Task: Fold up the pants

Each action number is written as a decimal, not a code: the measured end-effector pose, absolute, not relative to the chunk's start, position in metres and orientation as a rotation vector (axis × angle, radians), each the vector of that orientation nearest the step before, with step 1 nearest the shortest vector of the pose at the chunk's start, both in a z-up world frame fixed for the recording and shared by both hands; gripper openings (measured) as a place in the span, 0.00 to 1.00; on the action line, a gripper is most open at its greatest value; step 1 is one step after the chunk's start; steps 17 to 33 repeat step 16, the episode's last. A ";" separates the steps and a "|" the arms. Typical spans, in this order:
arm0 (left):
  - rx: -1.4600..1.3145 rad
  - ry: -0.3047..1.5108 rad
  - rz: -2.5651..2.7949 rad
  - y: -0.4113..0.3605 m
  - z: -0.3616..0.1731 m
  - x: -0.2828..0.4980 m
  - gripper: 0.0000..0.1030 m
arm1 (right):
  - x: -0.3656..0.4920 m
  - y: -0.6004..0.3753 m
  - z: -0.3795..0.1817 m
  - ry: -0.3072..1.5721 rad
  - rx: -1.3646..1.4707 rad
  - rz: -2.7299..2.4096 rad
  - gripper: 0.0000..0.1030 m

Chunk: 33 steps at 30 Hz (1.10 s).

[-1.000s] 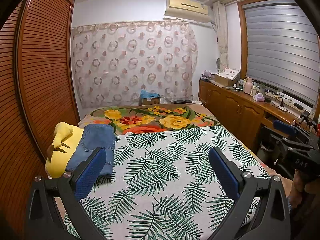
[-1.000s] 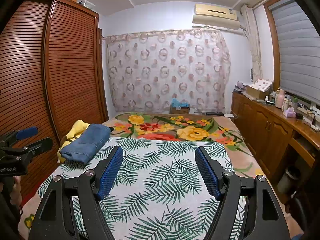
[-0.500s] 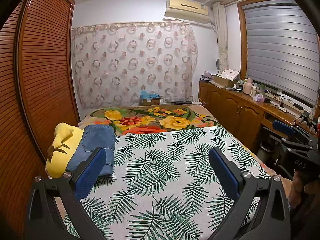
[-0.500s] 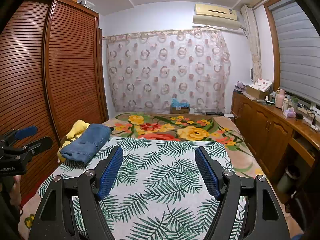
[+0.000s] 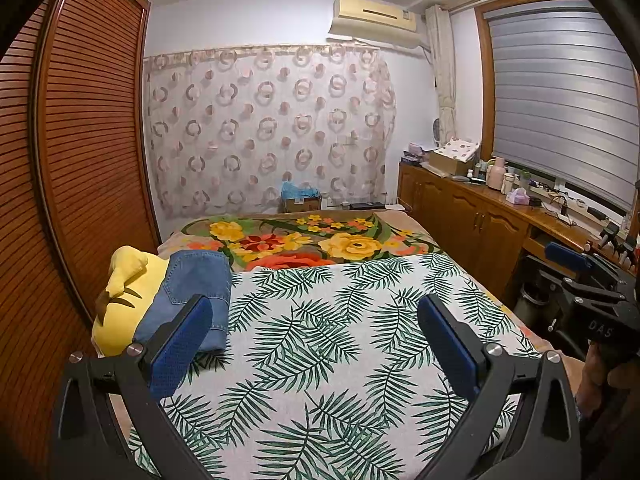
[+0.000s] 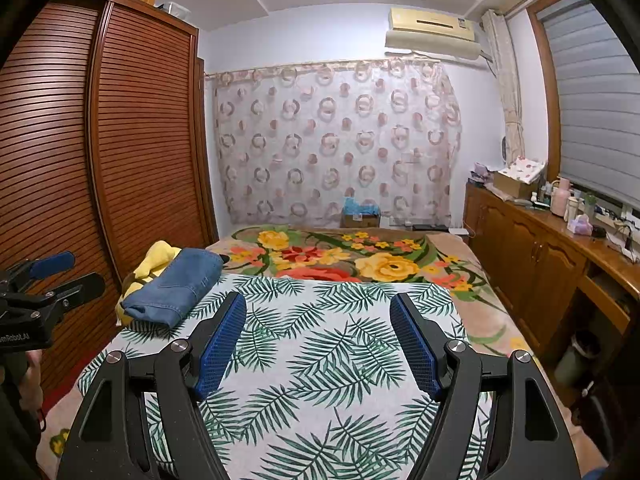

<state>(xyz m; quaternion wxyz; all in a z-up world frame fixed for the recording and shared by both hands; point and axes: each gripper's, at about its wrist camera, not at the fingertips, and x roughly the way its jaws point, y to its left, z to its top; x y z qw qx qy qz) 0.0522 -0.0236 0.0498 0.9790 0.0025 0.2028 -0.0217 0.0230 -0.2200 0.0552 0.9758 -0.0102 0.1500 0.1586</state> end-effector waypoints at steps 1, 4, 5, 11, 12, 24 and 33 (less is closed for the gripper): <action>0.005 0.409 -0.043 -0.023 0.050 0.052 0.99 | 0.023 -0.220 0.054 0.302 -0.021 0.320 0.74; 0.004 0.409 -0.044 -0.024 0.050 0.052 0.99 | 0.023 -0.220 0.054 0.302 -0.020 0.321 0.74; 0.004 0.408 -0.045 -0.024 0.050 0.052 0.99 | 0.023 -0.220 0.055 0.302 -0.020 0.322 0.74; 0.003 0.409 -0.045 -0.024 0.050 0.052 0.99 | 0.023 -0.220 0.057 0.296 -0.020 0.320 0.74; 0.004 0.408 -0.045 -0.023 0.050 0.052 0.99 | 0.023 -0.220 0.057 0.296 -0.019 0.319 0.74; 0.002 0.408 -0.045 -0.023 0.050 0.052 0.99 | 0.023 -0.220 0.056 0.296 -0.020 0.320 0.74; 0.002 0.408 -0.045 -0.023 0.050 0.052 0.99 | 0.023 -0.220 0.056 0.296 -0.020 0.320 0.74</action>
